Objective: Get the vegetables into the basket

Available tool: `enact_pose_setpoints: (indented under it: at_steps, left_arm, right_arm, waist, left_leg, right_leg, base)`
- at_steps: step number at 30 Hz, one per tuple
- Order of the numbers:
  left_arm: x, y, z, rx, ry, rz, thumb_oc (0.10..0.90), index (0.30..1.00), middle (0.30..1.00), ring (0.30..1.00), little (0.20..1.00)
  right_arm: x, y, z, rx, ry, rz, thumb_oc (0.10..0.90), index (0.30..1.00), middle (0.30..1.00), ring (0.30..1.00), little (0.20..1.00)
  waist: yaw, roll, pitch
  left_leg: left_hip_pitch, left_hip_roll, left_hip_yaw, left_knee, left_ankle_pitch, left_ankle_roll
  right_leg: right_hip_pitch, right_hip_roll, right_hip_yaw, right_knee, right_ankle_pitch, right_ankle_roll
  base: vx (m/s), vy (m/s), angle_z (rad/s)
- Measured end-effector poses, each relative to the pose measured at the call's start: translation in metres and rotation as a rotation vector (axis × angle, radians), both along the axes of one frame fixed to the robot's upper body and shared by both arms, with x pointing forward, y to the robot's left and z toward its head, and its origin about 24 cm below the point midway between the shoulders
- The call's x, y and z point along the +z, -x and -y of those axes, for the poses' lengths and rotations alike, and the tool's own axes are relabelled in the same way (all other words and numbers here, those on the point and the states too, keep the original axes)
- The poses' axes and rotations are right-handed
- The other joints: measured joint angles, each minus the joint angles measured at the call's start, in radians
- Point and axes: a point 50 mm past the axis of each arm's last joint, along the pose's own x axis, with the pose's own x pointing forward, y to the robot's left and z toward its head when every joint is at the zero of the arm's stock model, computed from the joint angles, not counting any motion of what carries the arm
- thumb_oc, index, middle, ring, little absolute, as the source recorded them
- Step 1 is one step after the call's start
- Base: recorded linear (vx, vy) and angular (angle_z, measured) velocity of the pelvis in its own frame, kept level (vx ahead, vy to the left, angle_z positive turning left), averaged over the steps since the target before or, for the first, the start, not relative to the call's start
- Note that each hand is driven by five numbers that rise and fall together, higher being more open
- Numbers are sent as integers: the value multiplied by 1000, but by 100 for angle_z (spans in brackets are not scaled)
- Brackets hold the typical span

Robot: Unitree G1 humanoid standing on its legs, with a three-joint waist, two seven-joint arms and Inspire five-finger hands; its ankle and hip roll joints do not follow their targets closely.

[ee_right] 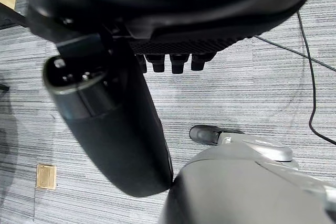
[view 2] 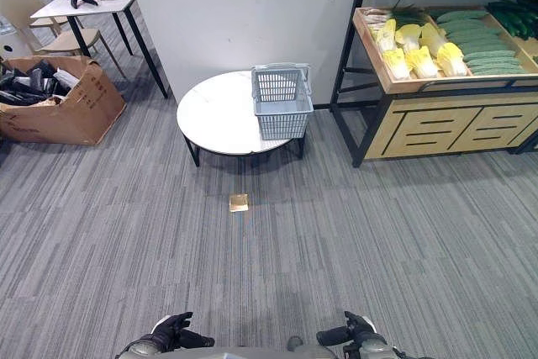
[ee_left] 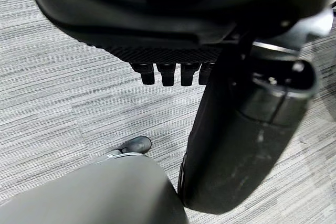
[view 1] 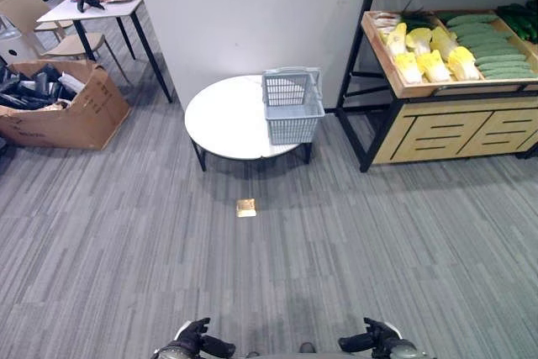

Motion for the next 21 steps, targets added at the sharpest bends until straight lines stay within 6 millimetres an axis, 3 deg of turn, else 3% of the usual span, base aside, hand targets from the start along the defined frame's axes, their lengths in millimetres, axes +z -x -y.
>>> enact_pose_setpoints:
  at_steps: [9, 21]
  left_arm:
    - [0, 2, -1, 1, -3, -4, 900, 1000, 1000, 1000, 1000]
    - [0, 2, -2, 2, -4, -5, 900, 1000, 1000, 1000, 1000]
  right_arm:
    - [-2, 10, 2, -6, 8, -29, 900, 1000, 1000, 1000, 1000]
    - [-6, 48, 8, -33, 23, -148, 900, 1000, 1000, 1000, 1000]
  waist:
    - [1, -7, -8]
    - [0, -8, -7]
  left_leg:
    - [0, 0, 0, 2, 1, 1]
    - [-3, 0, -2, -3, 0, 0]
  right_leg:
    - [0, 0, 0, 0, 0, 0]
    - [-1, -1, -5, 0, 0, 0]
  base:
    - [-15, 0, 0]
    - [2, 3, 0]
